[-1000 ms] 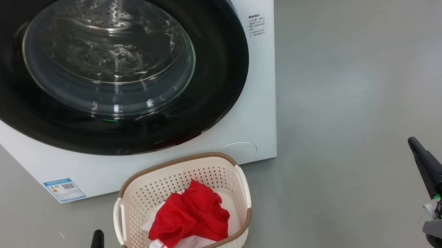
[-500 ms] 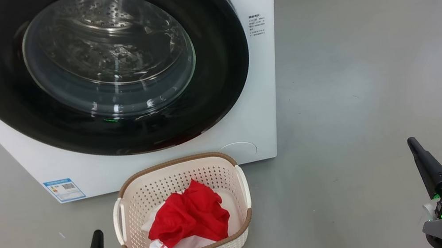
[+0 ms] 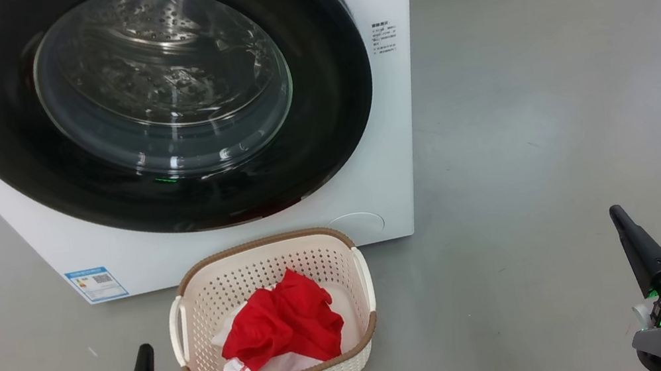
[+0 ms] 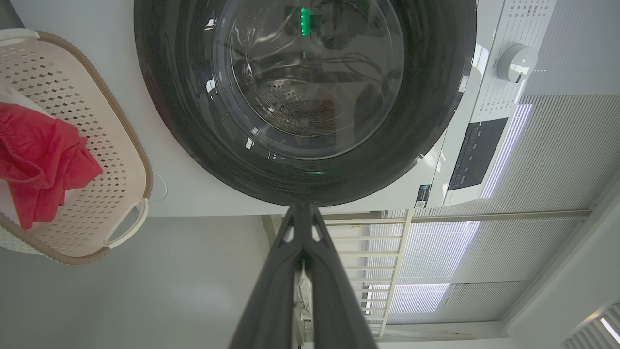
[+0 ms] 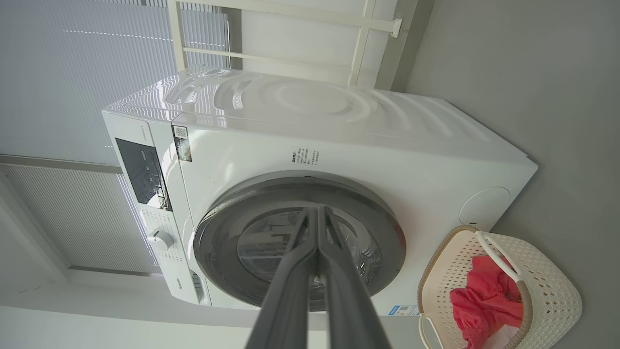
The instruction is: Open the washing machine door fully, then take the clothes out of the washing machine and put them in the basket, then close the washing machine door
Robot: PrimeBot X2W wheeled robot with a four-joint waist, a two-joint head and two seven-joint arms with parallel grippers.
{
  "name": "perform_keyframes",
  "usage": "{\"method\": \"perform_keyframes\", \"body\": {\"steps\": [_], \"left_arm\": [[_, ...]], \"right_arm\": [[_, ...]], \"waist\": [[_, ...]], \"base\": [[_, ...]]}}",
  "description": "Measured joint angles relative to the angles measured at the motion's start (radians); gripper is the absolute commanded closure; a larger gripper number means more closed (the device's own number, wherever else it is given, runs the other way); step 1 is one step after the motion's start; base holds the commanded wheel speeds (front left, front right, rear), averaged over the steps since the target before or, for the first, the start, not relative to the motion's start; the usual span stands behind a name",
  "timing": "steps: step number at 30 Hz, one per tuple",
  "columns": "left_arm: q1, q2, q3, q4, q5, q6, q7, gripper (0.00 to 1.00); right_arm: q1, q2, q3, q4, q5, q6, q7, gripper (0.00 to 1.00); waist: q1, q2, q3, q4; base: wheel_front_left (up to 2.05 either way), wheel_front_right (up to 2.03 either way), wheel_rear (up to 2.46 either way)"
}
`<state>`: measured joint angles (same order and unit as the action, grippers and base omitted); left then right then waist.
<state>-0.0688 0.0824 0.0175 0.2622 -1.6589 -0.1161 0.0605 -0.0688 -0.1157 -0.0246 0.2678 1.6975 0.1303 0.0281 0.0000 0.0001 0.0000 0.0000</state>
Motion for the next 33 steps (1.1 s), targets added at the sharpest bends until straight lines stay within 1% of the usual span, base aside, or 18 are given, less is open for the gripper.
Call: {"method": "perform_keyframes", "body": {"steps": [33], "left_arm": [[0.000,-0.002,0.007,0.000,0.002,0.000,0.004,1.00]], "right_arm": [[0.000,0.003,-0.008,0.001,-0.003,0.000,0.003,1.00]], "waist": [[0.0000,0.0000,0.000,0.000]], "base": [[0.00,0.00,0.00]]}}
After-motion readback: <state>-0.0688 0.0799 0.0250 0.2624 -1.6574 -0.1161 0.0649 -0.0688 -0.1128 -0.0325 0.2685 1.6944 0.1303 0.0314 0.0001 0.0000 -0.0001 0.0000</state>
